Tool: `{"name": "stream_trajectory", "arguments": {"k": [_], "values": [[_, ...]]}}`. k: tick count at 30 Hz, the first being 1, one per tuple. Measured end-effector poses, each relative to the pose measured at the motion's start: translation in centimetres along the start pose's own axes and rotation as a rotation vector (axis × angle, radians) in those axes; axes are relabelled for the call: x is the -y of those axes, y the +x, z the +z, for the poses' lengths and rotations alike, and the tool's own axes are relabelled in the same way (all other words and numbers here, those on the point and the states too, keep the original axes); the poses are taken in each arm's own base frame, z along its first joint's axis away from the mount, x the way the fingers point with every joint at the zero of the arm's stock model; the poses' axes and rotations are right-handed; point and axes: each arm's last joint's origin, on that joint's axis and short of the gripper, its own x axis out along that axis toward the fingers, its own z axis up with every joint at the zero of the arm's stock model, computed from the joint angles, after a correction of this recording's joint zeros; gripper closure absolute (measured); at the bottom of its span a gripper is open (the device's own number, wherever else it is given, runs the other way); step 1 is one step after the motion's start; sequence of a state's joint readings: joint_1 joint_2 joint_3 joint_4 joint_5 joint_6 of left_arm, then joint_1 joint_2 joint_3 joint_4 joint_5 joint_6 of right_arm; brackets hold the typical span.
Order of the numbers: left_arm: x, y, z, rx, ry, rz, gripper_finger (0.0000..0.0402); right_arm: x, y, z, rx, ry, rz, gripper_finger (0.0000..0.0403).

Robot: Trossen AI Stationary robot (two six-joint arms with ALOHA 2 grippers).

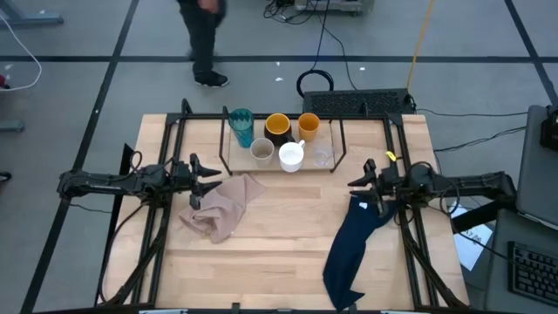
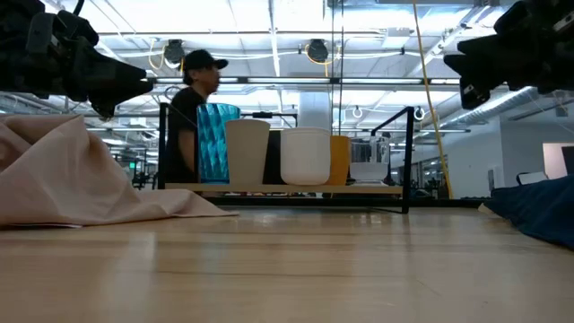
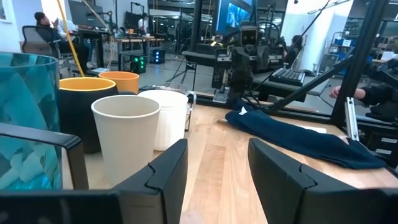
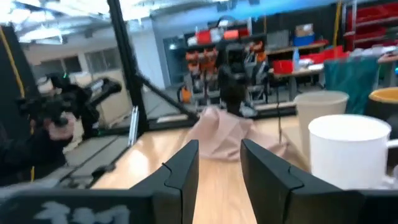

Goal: Stack small to large cups/mugs on shelf
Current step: Return to Home Position

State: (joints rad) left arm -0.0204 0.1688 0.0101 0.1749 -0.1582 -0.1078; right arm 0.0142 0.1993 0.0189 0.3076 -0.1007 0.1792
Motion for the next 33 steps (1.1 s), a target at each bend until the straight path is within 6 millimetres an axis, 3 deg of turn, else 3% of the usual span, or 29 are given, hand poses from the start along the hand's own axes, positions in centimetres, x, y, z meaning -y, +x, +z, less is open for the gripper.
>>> {"name": "stream_trajectory", "arguments": {"k": [15, 23, 33], "values": [[0.0, 0.0, 0.0, 0.001, -0.029, 0.0, 0.0234, 0.3, -1.0, -2.0, -0.21, -0.063, -0.119, 0.0293], [0.0, 0.0, 0.0, 0.001, -0.029, -0.001, 0.0234, 0.2, -1.3, -0.8, -0.072, -0.132, -0.134, 0.0293], [0.1, 0.0, -0.1, -0.009, -0.021, -0.019, 0.0234, 0.2, -1.3, -0.7, -0.067, -0.11, -0.16, 0.0293]]}}
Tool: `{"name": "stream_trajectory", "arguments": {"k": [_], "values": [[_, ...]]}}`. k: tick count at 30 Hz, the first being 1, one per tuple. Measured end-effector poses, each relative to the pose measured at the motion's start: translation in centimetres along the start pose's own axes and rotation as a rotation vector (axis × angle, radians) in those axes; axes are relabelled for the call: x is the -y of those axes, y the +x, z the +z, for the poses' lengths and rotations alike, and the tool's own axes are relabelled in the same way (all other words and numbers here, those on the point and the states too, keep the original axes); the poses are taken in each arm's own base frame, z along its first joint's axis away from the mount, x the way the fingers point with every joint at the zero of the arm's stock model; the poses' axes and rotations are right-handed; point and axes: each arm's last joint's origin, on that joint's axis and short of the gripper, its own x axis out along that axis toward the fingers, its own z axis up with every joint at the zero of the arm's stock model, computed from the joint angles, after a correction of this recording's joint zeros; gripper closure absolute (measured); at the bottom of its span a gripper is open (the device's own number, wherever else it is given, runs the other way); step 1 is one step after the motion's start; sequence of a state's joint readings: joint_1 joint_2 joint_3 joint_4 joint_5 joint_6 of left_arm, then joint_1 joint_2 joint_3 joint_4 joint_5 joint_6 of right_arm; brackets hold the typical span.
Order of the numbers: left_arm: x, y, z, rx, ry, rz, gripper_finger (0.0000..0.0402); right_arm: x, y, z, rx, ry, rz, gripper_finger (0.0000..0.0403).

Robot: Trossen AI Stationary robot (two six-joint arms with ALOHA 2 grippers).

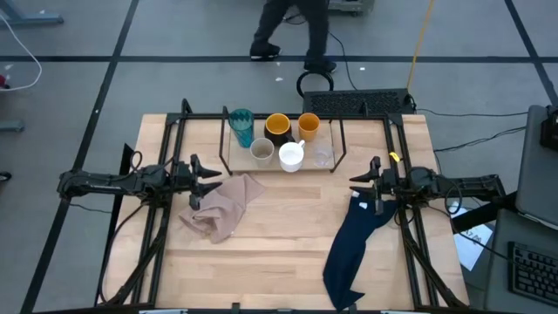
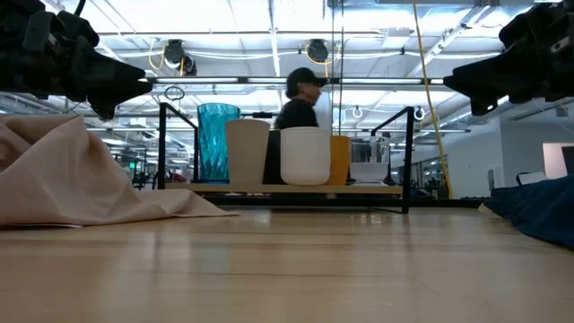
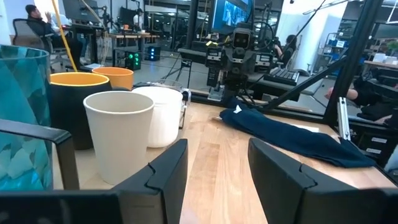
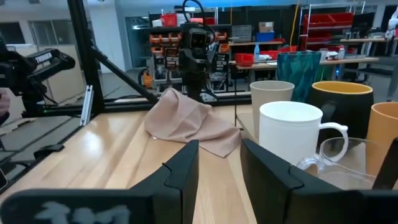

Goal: Stack small to large cups/mugs on shelf
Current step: Return to Home Position

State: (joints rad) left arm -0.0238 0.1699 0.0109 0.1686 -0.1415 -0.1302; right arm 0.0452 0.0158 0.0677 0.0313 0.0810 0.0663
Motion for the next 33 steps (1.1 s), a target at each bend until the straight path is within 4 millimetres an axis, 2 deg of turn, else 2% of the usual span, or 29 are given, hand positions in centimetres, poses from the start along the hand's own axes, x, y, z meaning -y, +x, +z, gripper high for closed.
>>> {"name": "stream_trajectory", "arguments": {"k": [9, 17, 21, 33], "values": [[0.61, -0.06, 0.33, 0.026, -0.009, -0.122, 0.0234, -0.01, 0.02, -0.01, 0.006, 0.027, 0.002, 0.0293], [0.72, -0.1, -0.11, -0.009, 0.066, -0.067, 0.0234, -0.01, 0.02, -0.01, 0.006, 0.031, 0.002, 0.0293], [0.36, -0.09, -0.47, -0.041, 0.065, 0.021, 0.0234, -0.01, 0.02, -0.01, 0.006, 0.033, 0.003, 0.0293], [0.41, -0.09, -0.27, -0.022, 0.095, -0.005, 0.0234, 0.0, 0.02, -0.06, 0.002, 0.007, 0.002, 0.0293]]}}
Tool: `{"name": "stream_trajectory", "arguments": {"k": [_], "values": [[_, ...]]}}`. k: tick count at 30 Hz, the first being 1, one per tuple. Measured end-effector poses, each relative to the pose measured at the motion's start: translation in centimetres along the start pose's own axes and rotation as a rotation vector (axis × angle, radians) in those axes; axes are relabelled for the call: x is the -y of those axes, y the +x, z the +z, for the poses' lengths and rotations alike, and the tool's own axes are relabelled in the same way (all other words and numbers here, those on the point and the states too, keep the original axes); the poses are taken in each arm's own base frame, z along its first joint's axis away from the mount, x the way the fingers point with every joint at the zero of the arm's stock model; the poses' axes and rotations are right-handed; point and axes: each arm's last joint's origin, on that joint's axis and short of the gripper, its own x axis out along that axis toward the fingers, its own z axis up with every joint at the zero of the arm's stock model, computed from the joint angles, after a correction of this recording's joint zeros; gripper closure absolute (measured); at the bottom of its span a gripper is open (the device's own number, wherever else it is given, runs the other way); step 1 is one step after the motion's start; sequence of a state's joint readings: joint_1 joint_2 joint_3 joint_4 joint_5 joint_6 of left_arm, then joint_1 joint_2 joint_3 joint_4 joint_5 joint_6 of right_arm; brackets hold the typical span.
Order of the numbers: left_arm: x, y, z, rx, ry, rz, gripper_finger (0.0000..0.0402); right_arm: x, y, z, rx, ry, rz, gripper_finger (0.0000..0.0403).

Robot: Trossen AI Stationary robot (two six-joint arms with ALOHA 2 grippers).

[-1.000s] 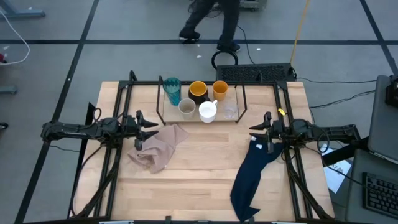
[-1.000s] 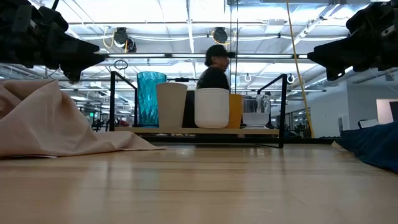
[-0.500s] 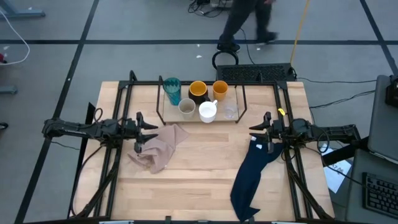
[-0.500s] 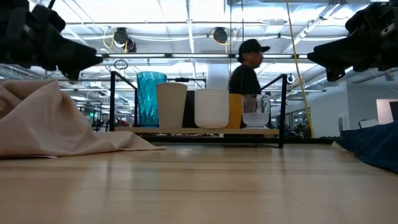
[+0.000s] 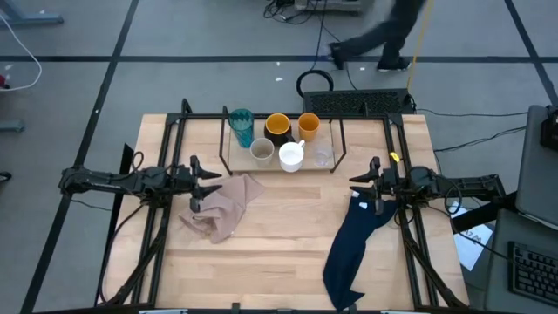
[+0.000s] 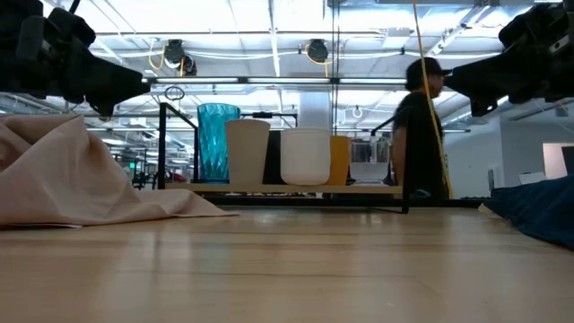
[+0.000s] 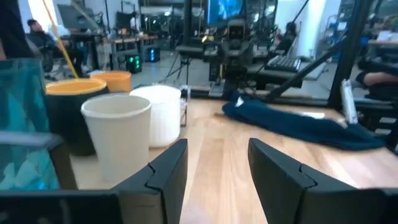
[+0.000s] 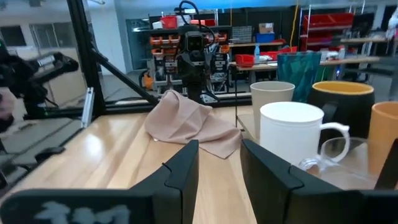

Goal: Stack small to large cups/mugs on shelf
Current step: Return to Home Position

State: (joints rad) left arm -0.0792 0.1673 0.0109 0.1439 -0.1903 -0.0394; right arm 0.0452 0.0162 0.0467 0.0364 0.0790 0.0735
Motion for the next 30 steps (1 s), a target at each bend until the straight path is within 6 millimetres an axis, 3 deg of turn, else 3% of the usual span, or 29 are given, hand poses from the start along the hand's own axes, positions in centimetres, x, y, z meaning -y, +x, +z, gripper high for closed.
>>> {"name": "stream_trajectory", "arguments": {"k": [19, 22, 27, 30], "values": [[0.07, 0.0, 0.17, 0.016, -0.029, -0.025, 0.0238, 0.15, 0.0, -0.02, 0.0, -0.038, -0.051, 0.0296], [0.08, 0.0, 0.22, 0.022, -0.002, -0.026, 0.0271, 0.16, 0.0, -0.02, -0.001, -0.064, -0.053, 0.0321], [0.11, -0.01, 0.33, 0.034, 0.038, -0.034, 0.0382, 0.16, 0.0, -0.02, -0.002, -0.111, -0.052, 0.0394], [0.1, -0.01, 0.34, 0.034, 0.039, -0.03, 0.0391, 0.16, 0.0, -0.02, -0.002, -0.113, -0.055, 0.0399]]}}
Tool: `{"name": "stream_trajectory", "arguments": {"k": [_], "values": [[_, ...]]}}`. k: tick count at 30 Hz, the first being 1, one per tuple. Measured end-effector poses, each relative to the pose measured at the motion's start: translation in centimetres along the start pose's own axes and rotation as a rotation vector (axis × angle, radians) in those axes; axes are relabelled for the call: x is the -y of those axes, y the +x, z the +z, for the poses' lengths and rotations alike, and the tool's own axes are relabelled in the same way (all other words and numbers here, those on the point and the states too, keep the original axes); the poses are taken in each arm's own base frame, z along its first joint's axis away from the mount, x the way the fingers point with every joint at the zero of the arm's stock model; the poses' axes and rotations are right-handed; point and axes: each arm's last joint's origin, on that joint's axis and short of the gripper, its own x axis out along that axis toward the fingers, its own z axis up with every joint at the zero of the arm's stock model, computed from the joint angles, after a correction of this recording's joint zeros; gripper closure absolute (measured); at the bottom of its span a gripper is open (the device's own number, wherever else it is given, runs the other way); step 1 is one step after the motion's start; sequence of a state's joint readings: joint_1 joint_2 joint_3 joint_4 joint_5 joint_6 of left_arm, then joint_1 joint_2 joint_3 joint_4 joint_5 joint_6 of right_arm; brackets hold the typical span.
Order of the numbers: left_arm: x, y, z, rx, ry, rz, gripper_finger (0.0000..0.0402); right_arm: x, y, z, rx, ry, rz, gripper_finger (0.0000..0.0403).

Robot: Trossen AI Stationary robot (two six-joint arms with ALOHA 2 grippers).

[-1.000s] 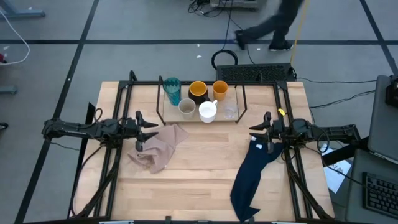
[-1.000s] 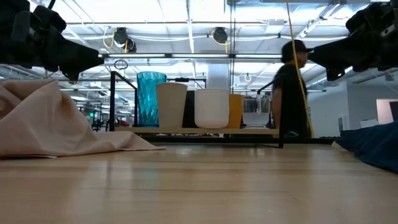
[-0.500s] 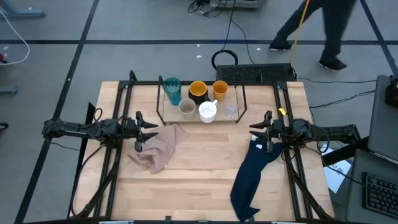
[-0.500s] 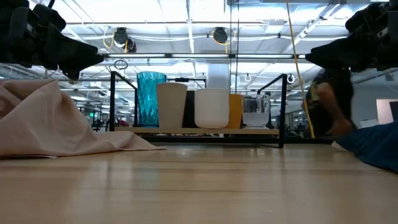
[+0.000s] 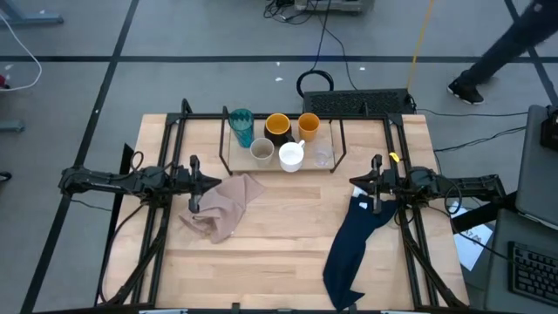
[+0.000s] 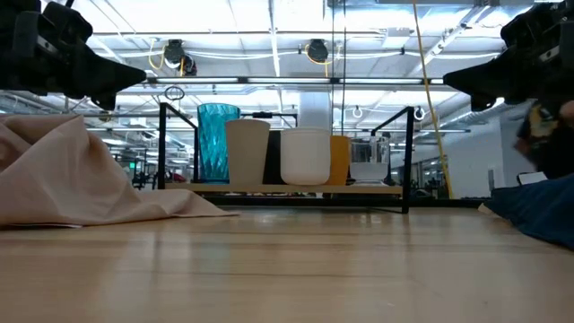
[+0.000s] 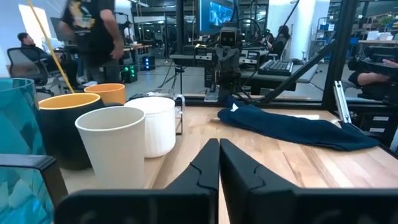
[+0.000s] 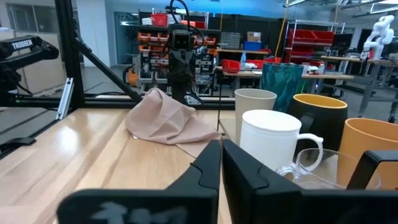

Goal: Stack small to large cups/mugs on shelf
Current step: Return to Home Position

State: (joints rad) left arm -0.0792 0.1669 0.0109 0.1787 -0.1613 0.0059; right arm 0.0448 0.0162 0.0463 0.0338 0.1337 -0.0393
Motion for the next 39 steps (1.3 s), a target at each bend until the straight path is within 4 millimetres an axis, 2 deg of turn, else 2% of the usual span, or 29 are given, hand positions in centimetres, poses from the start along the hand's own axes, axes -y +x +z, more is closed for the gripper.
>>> {"name": "stream_trajectory", "arguments": {"k": [24, 33, 39], "values": [[0.12, 0.0, 0.05, 0.005, -0.018, -0.039, 0.0399, 0.0, 0.0, 0.0, 0.0, 0.02, 0.0, 0.0403], [0.16, 0.0, -0.35, -0.038, -0.068, -0.055, 0.0382, 0.0, 0.0, 0.0, 0.0, 0.02, 0.0, 0.0403], [0.16, 0.0, -0.24, -0.027, -0.079, -0.055, 0.0394, 0.0, 0.0, -0.01, -0.001, 0.02, 0.0, 0.0403]]}}
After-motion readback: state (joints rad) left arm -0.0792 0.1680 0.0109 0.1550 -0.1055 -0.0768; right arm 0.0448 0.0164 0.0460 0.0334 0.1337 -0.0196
